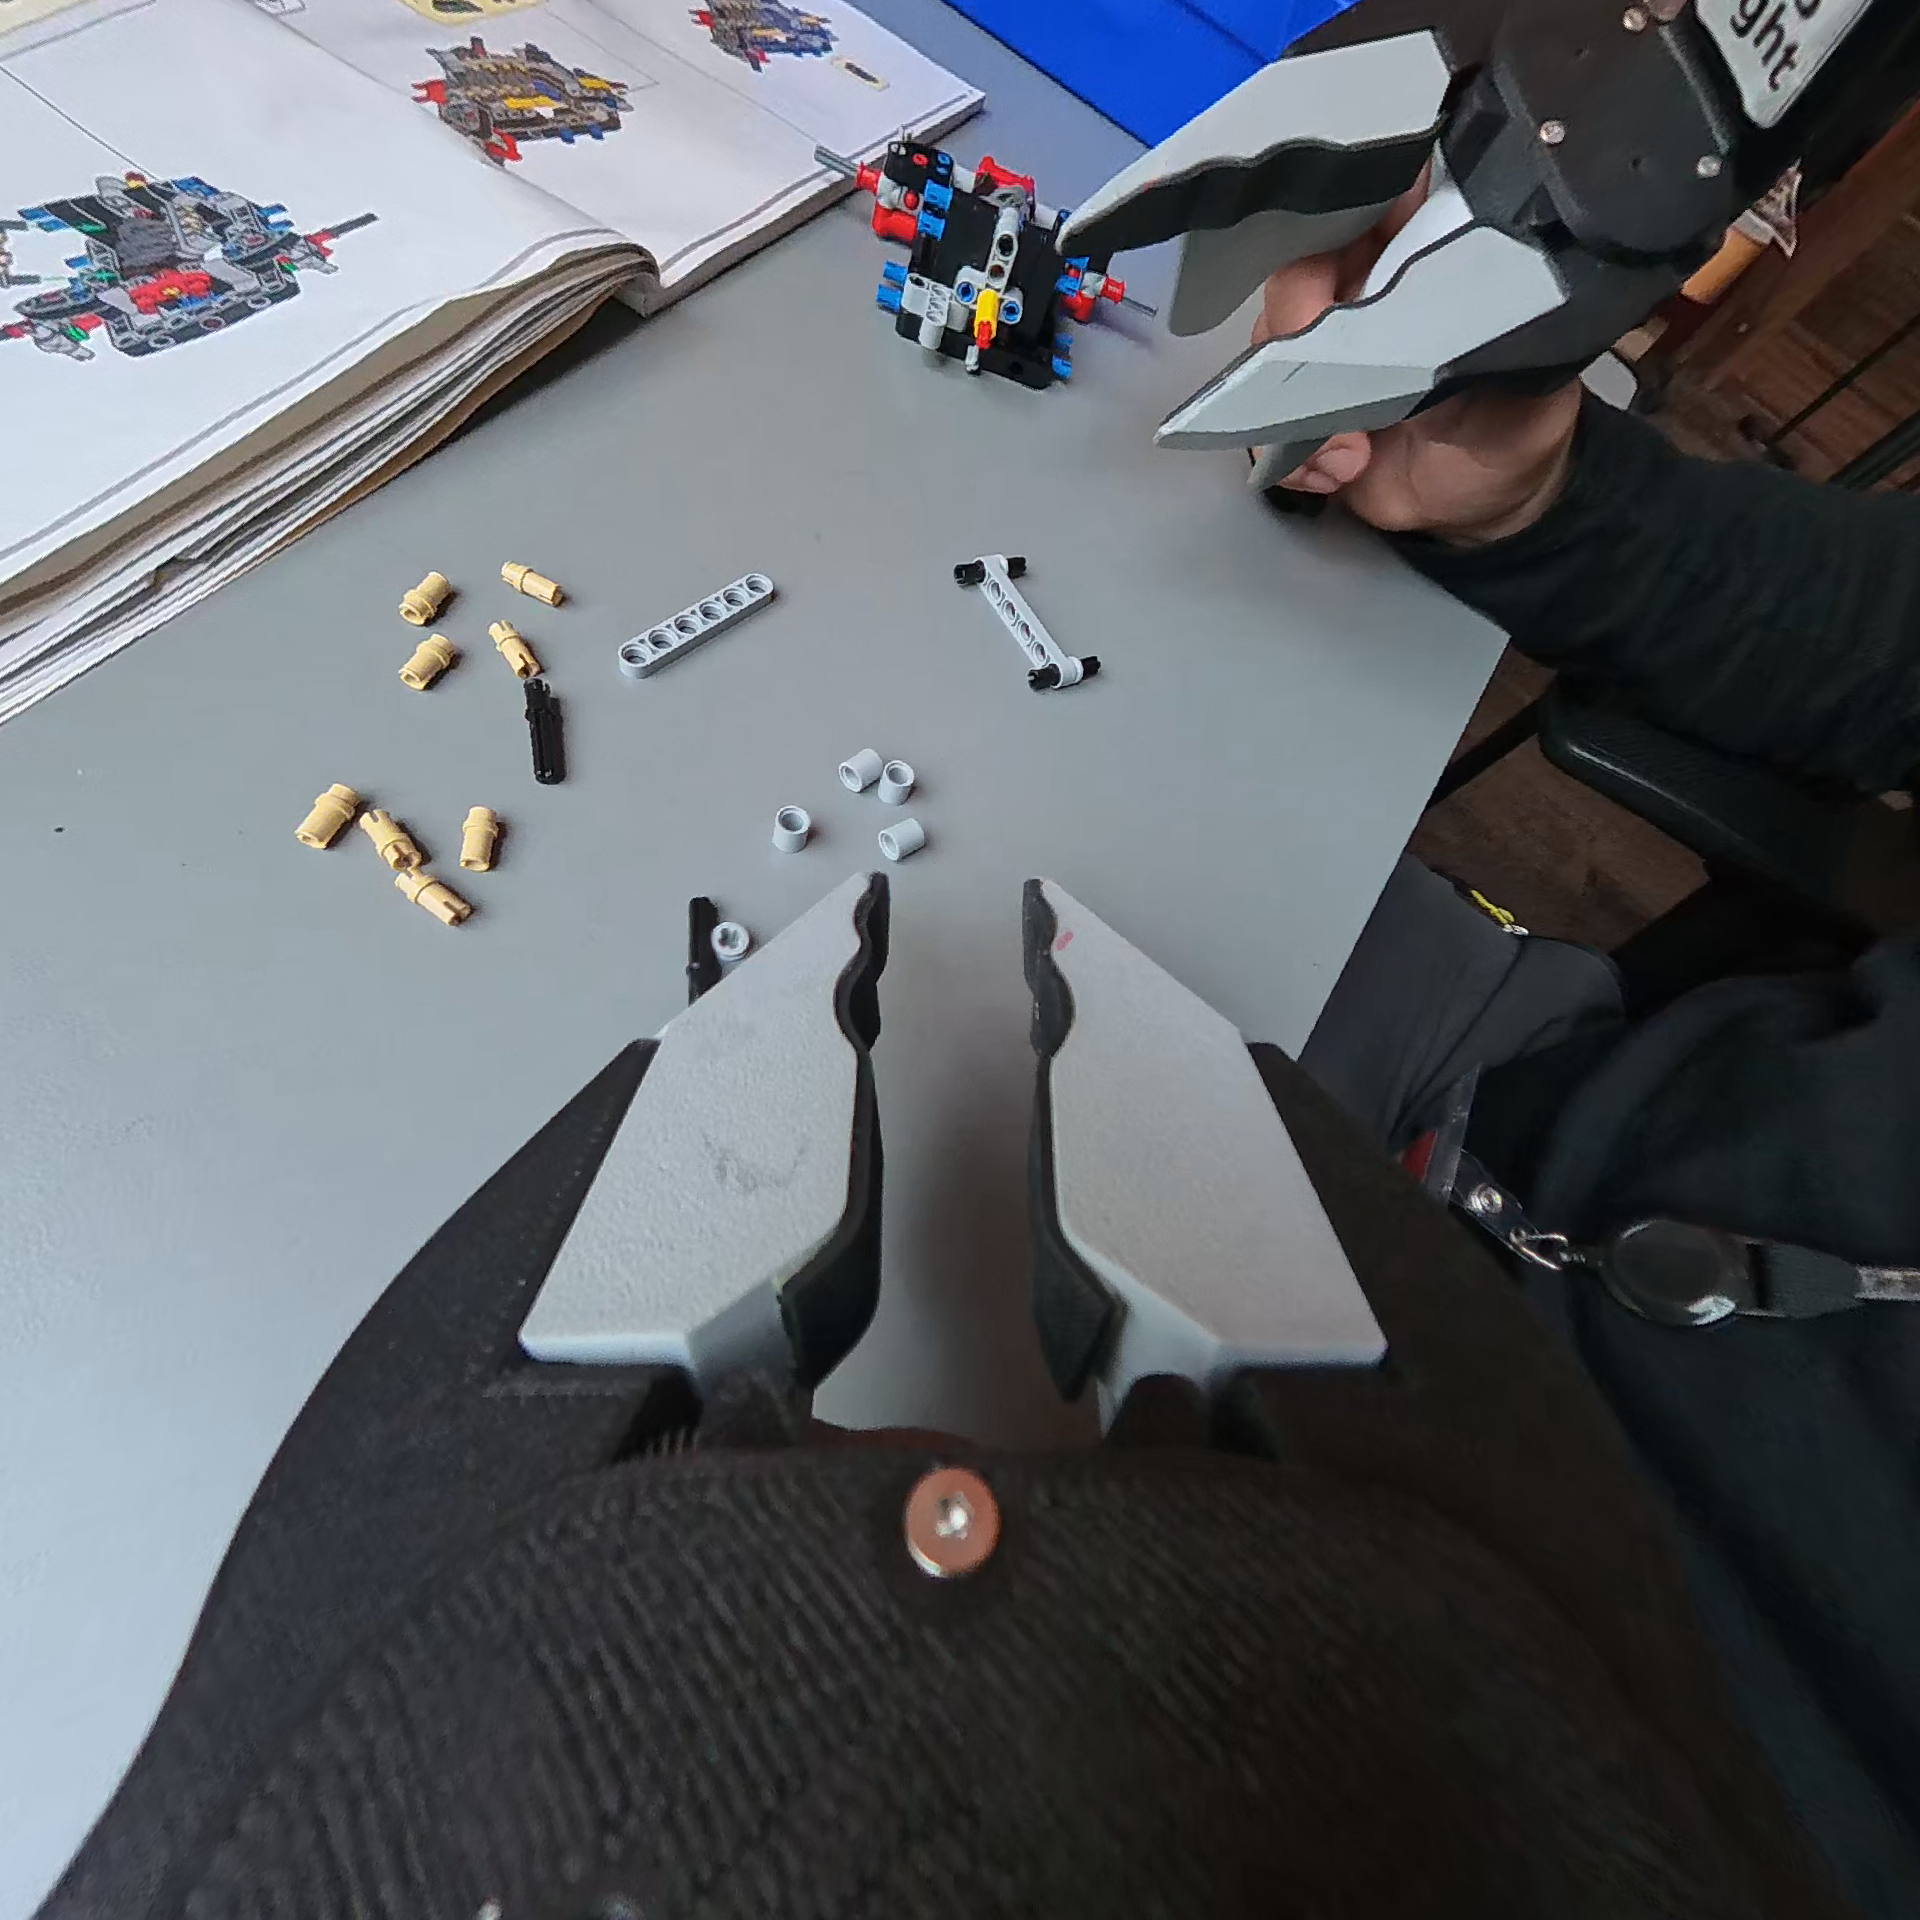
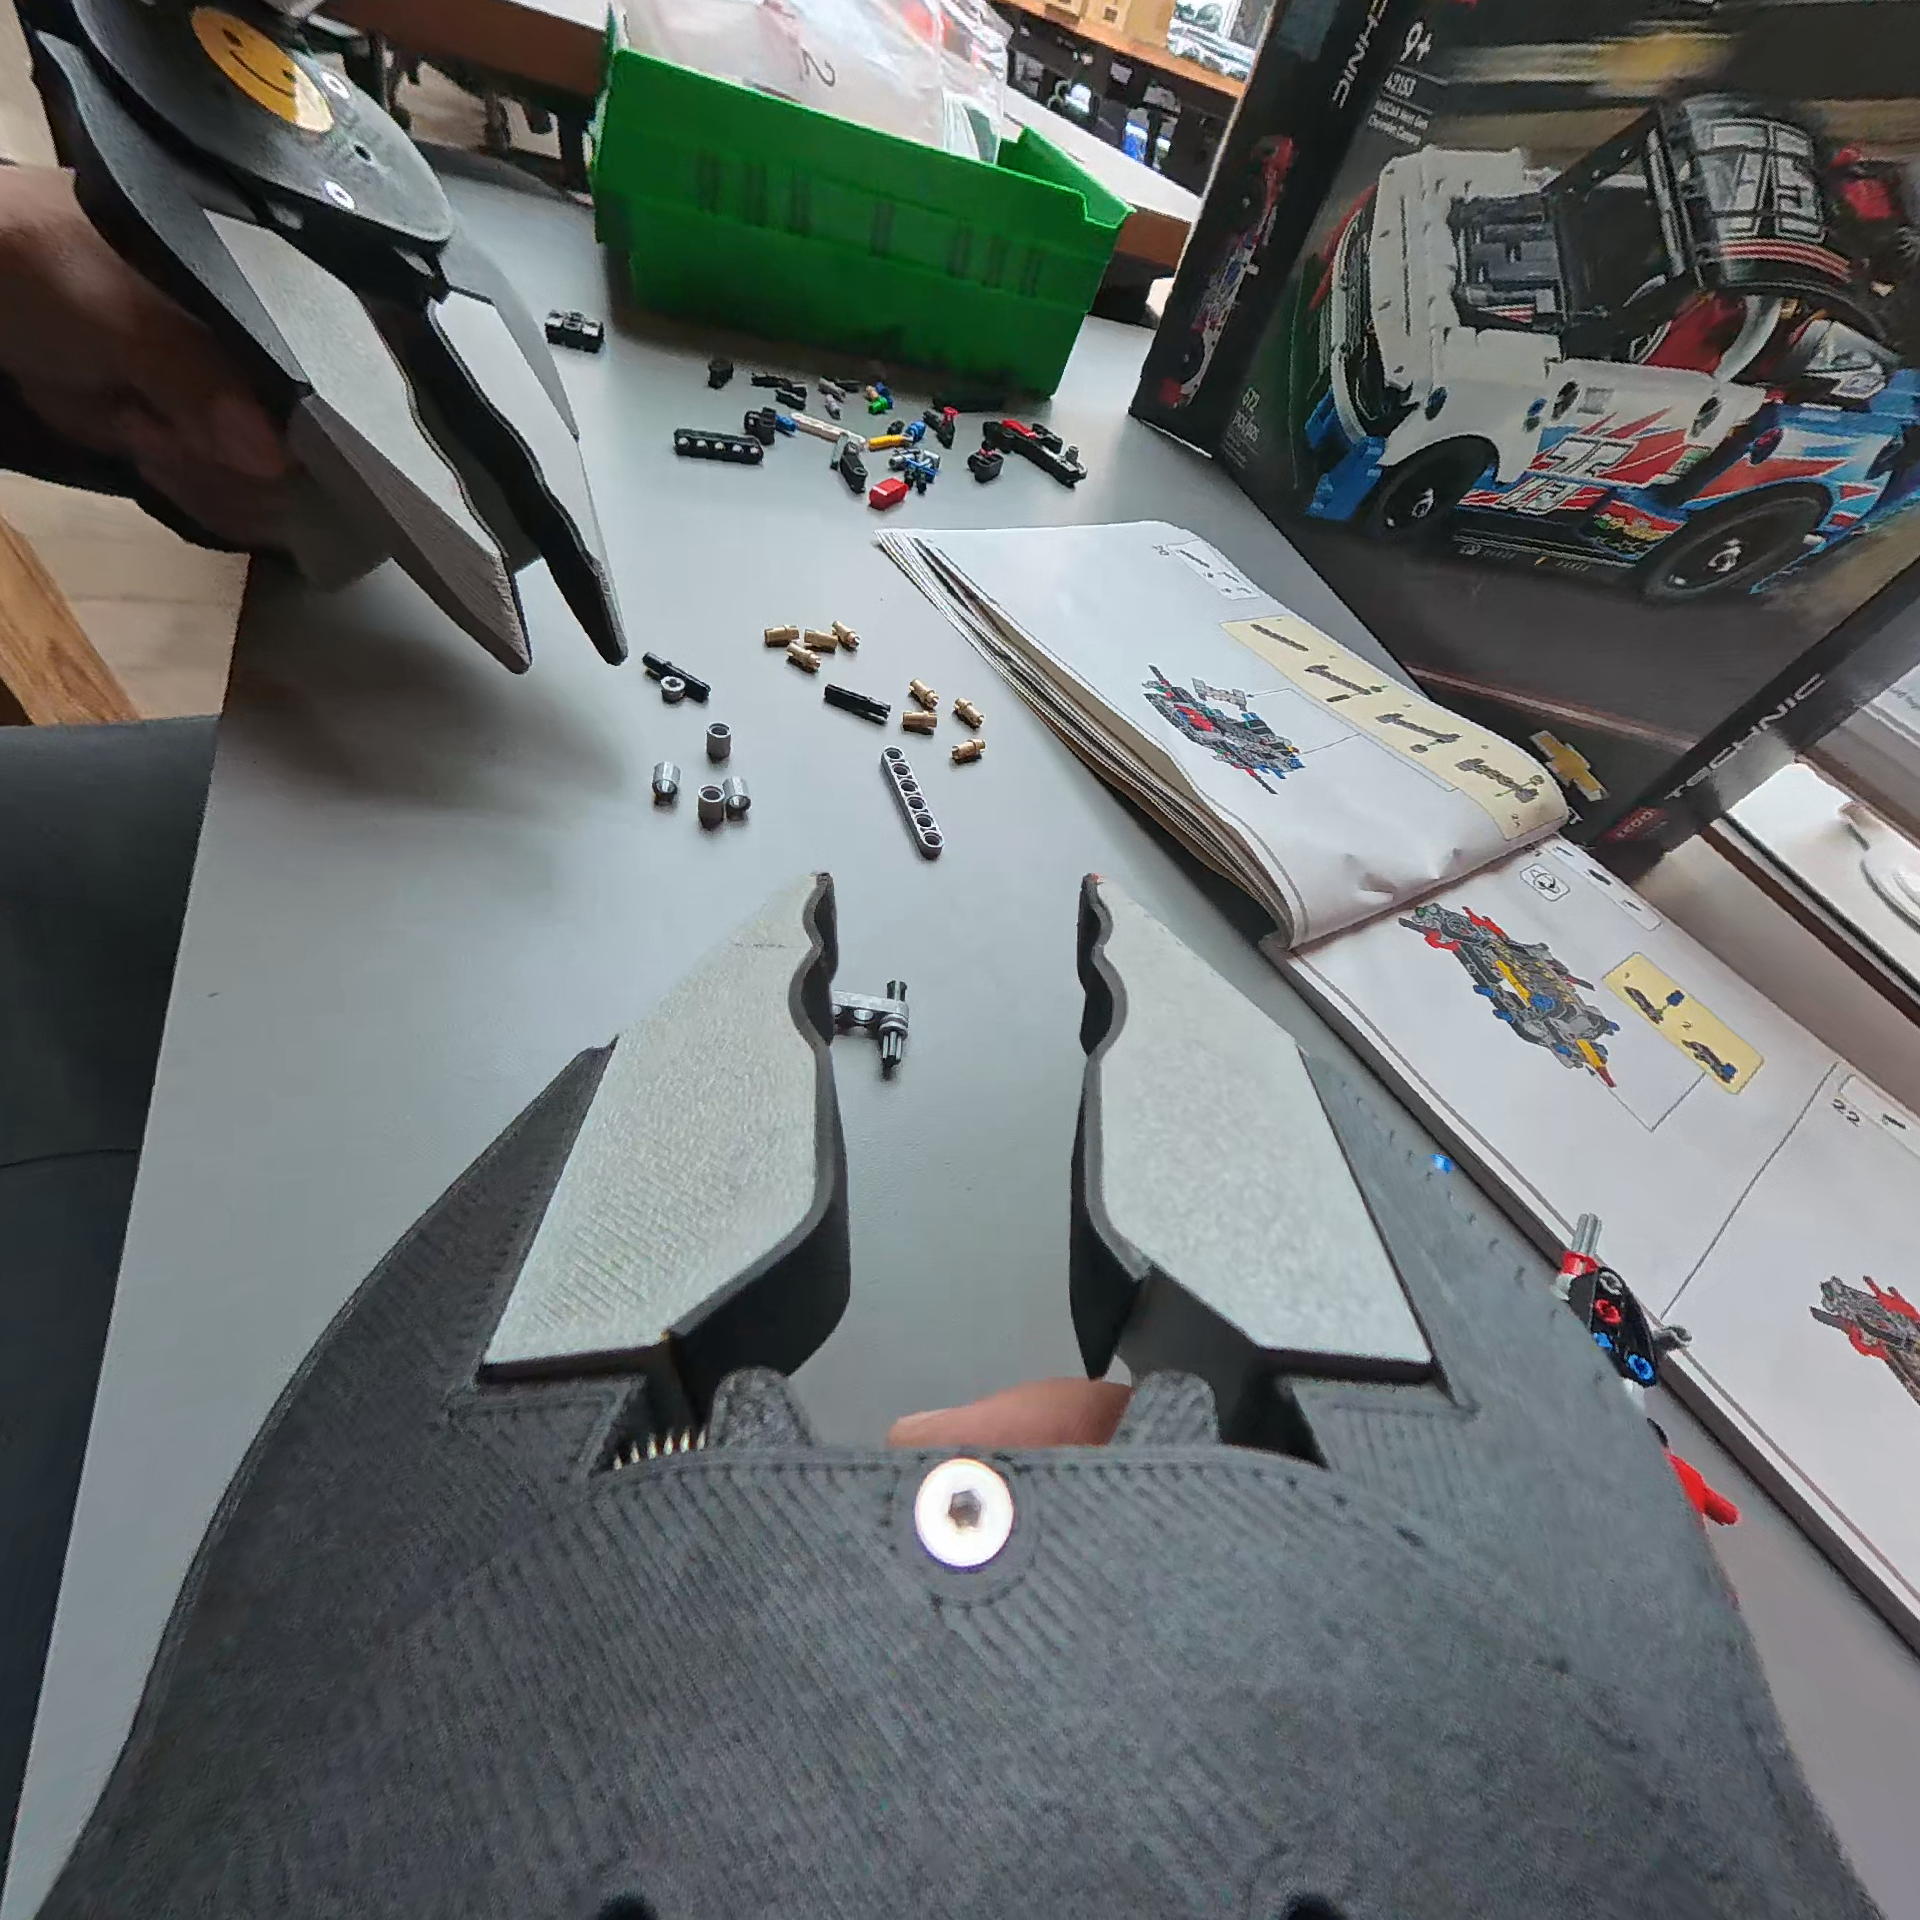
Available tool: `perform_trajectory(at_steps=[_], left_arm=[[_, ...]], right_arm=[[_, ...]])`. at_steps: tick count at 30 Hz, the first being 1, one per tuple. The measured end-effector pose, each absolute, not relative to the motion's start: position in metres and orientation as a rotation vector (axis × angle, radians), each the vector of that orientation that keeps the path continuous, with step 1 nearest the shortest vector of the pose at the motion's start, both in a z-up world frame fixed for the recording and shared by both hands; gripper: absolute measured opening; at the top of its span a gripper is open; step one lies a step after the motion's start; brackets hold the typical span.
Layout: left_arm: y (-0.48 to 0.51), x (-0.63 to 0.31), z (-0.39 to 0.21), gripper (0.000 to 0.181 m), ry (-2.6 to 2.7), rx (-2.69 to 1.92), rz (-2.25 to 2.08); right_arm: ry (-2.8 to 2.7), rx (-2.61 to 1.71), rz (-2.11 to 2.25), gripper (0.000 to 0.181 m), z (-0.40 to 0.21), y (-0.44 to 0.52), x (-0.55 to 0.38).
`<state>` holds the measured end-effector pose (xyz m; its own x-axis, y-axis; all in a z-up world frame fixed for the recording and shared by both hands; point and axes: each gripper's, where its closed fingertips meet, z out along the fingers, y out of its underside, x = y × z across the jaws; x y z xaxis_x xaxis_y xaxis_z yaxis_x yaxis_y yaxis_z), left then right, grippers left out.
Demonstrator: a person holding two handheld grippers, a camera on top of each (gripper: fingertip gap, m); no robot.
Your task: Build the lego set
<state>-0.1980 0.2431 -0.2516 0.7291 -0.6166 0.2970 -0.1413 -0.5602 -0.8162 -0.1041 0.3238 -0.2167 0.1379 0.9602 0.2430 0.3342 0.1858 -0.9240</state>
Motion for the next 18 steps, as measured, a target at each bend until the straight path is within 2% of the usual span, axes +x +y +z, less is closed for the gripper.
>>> perform_trajectory(at_steps=[18], left_arm=[[0.2424,-0.1962,-0.248,0.021,0.553,-2.083,-0.795]], right_arm=[[-1.394,-1.372,0.721,0.039,-0.2199,0.3314,-0.1082]])
